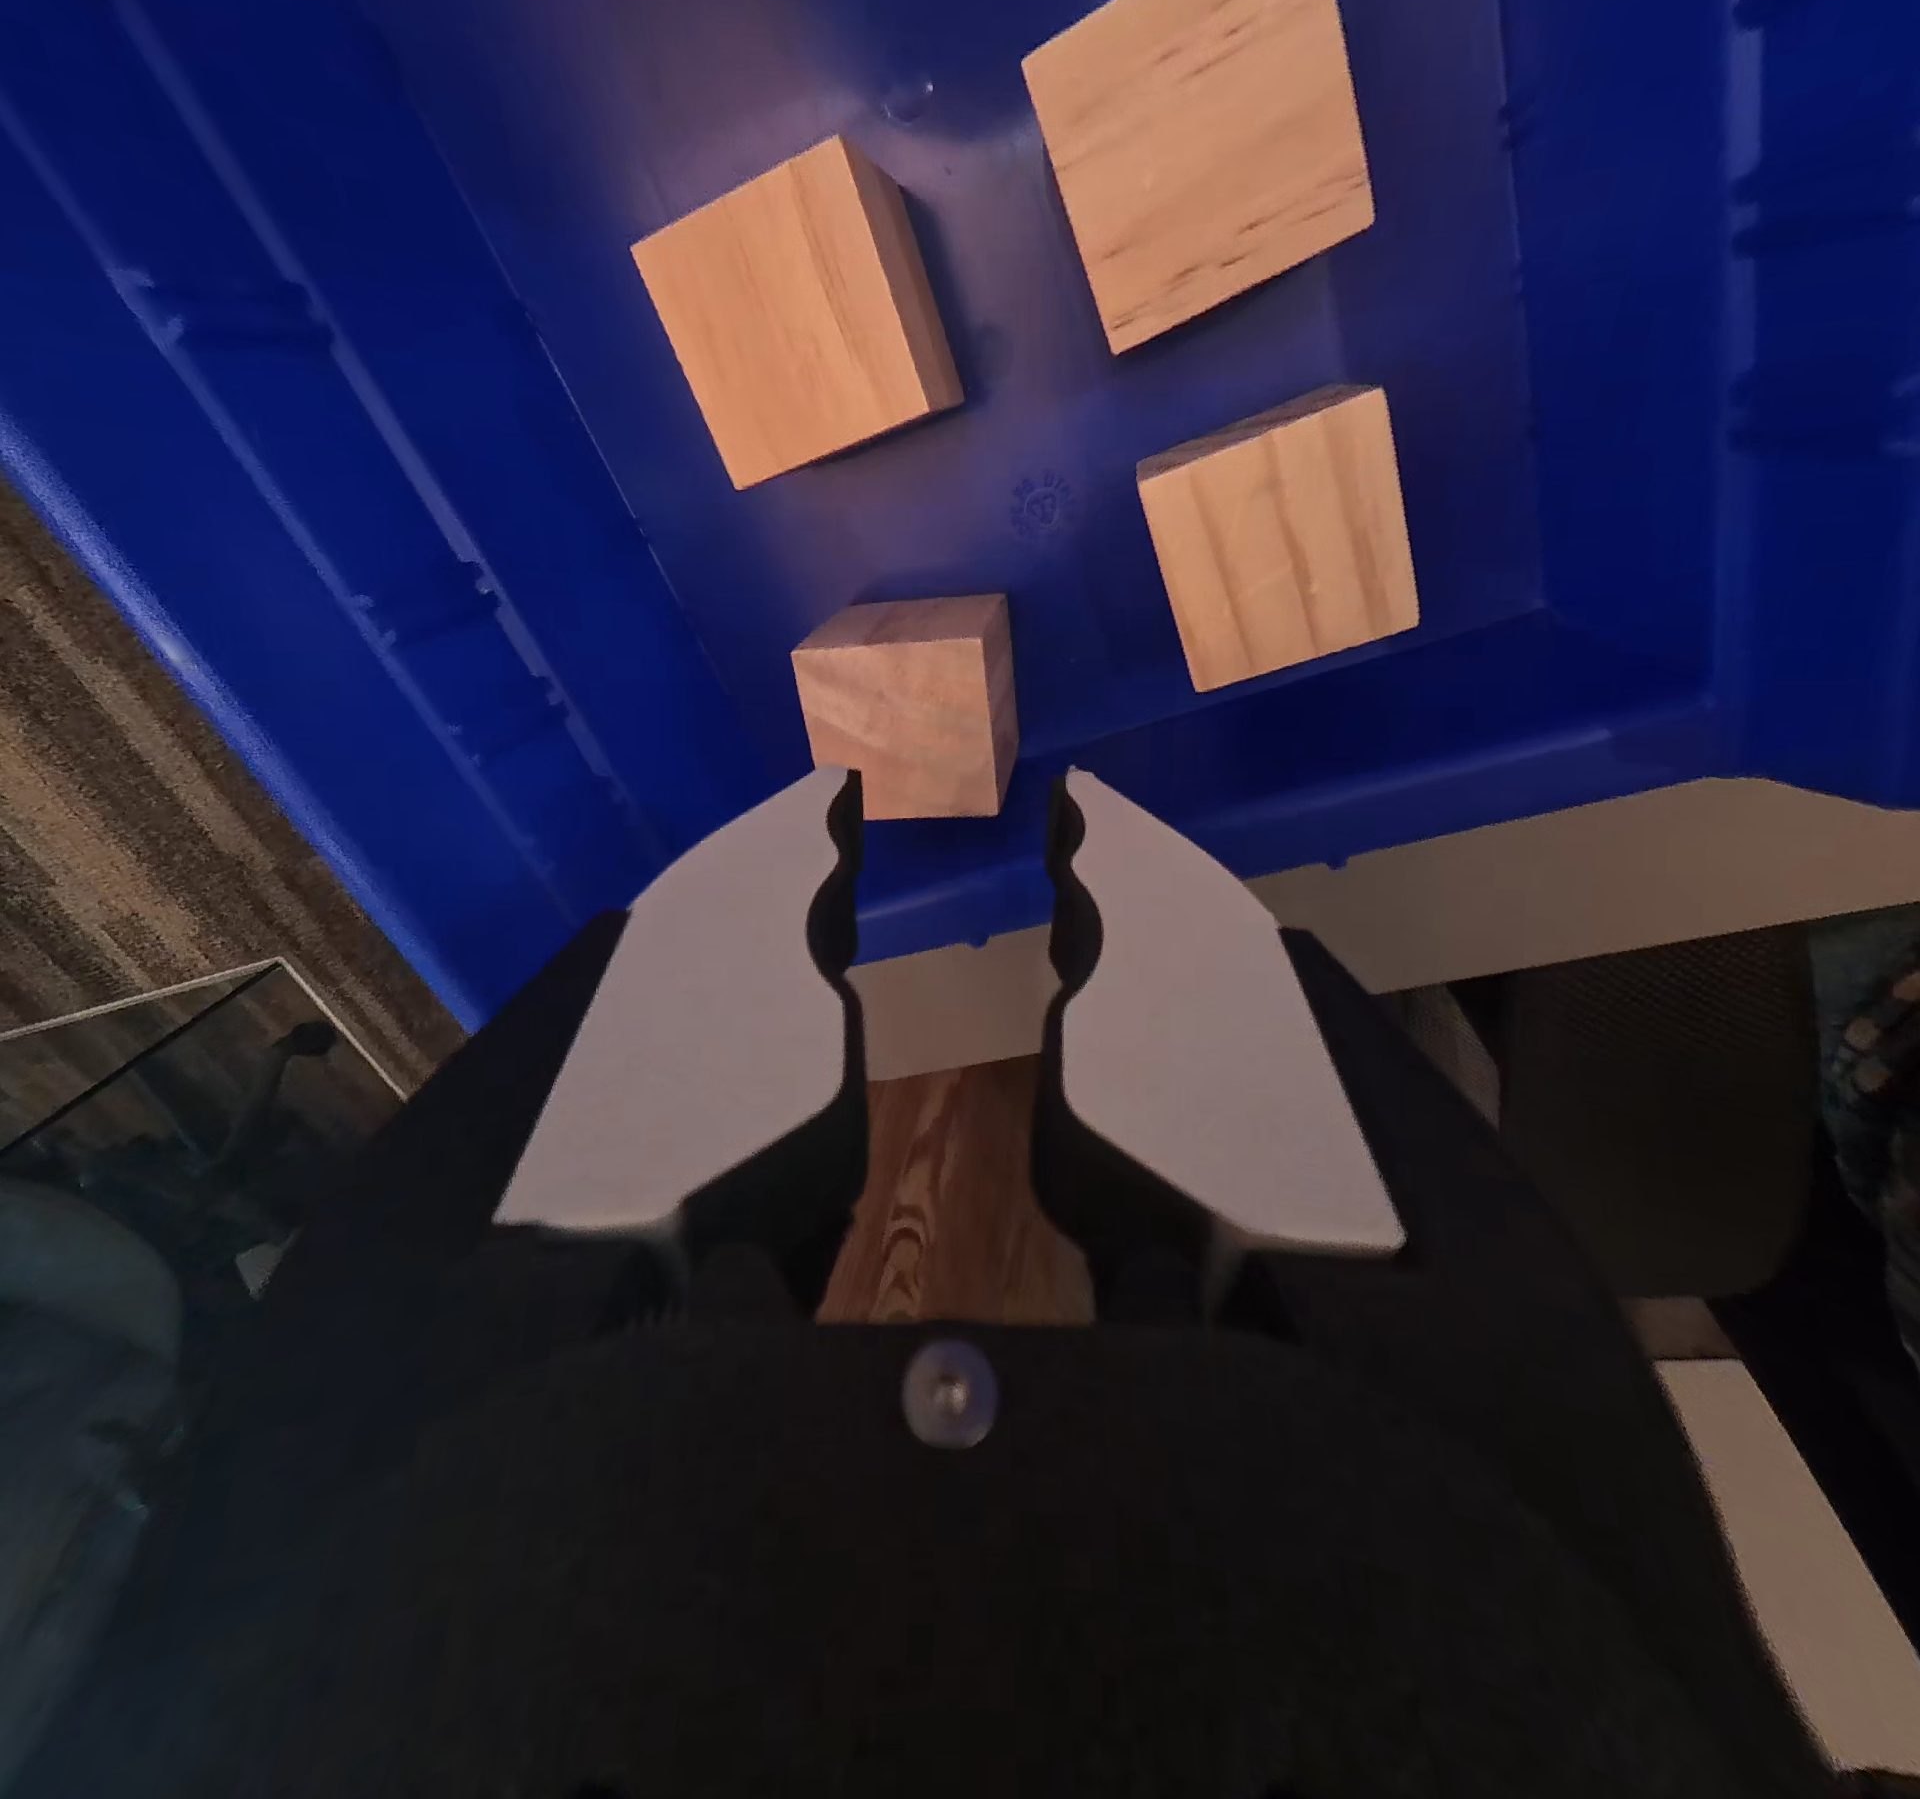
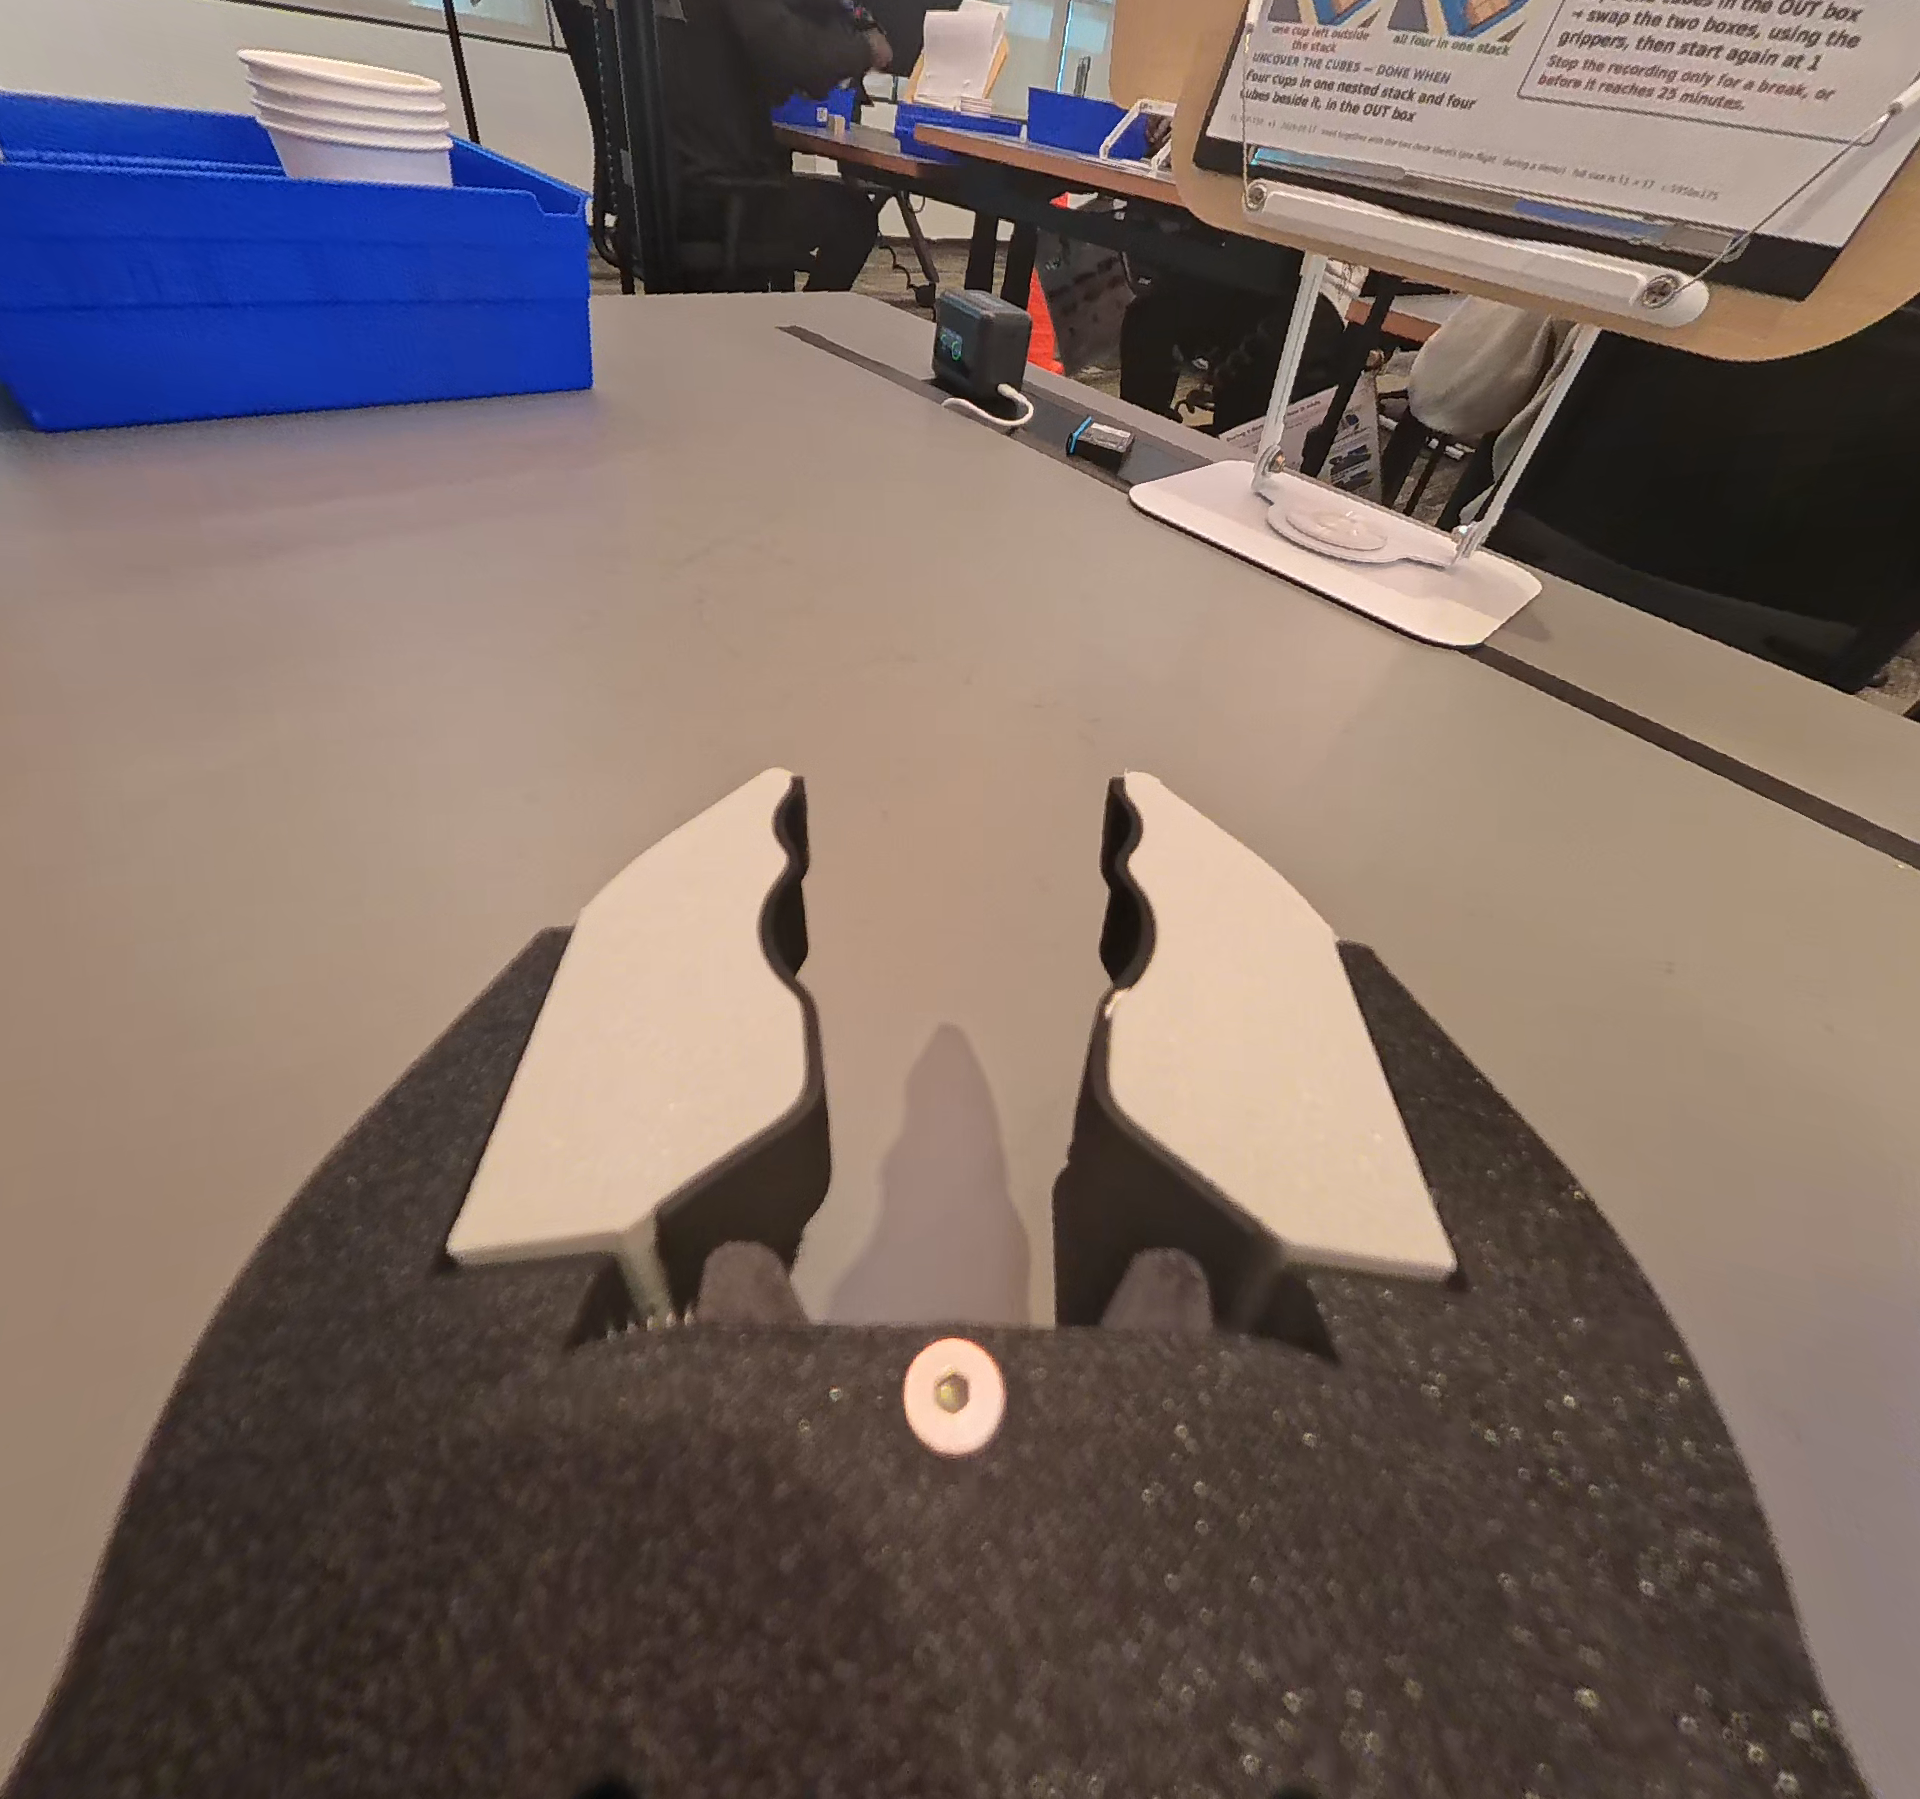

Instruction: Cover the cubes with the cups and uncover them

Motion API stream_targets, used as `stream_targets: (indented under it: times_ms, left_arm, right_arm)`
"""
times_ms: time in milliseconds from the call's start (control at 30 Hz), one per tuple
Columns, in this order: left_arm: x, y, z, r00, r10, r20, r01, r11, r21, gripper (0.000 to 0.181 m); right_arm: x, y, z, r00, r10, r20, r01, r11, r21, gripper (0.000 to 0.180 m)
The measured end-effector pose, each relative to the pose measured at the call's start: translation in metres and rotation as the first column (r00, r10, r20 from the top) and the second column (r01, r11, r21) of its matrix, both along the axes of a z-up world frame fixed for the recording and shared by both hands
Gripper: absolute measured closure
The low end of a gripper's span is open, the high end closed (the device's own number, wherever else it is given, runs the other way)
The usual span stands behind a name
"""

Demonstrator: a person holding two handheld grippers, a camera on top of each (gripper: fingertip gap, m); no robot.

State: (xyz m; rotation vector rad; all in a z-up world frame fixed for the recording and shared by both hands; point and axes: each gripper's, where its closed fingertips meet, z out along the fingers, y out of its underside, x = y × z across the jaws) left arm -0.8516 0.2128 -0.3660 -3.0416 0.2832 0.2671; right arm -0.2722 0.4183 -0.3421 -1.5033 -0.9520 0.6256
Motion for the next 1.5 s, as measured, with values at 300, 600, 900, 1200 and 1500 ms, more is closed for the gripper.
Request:
stream_targets:
  times_ms: [300, 600, 900, 1200, 1500]
  left_arm:
    - [-0.008, 0.001, -0.014, 0.999, 0.0, -0.035, -0.002, 0.998, -0.055, 0.147]
    - [-0.019, 0.0, -0.023, 0.999, 0.033, -0.043, -0.036, 0.996, -0.086, 0.143]
    - [-0.021, 0.005, -0.021, 0.997, 0.04, -0.062, -0.044, 0.997, -0.059, 0.137]
    - [-0.021, -0.002, -0.034, 0.997, 0.066, -0.033, -0.07, 0.991, -0.112, 0.137]
    - [-0.017, 0.001, -0.033, 0.995, 0.094, 0.043, -0.089, 0.992, -0.09, 0.137]
  right_arm:
    - [0.0, 0.0, 0.0, 1.0, 0.0, -0.001, 0.0, 1.0, -0.002, 0.126]
    - [0.0, 0.0, 0.0, 1.0, 0.001, -0.001, -0.001, 1.0, -0.005, 0.126]
    - [0.0, 0.0, 0.0, 1.0, -0.001, -0.003, 0.001, 1.0, -0.005, 0.126]
    - [-0.001, 0.001, 0.0, 1.0, 0.0, -0.002, 0.0, 1.0, -0.007, 0.126]
    - [-0.002, 0.002, 0.0, 1.0, -0.003, -0.006, 0.003, 1.0, -0.011, 0.126]
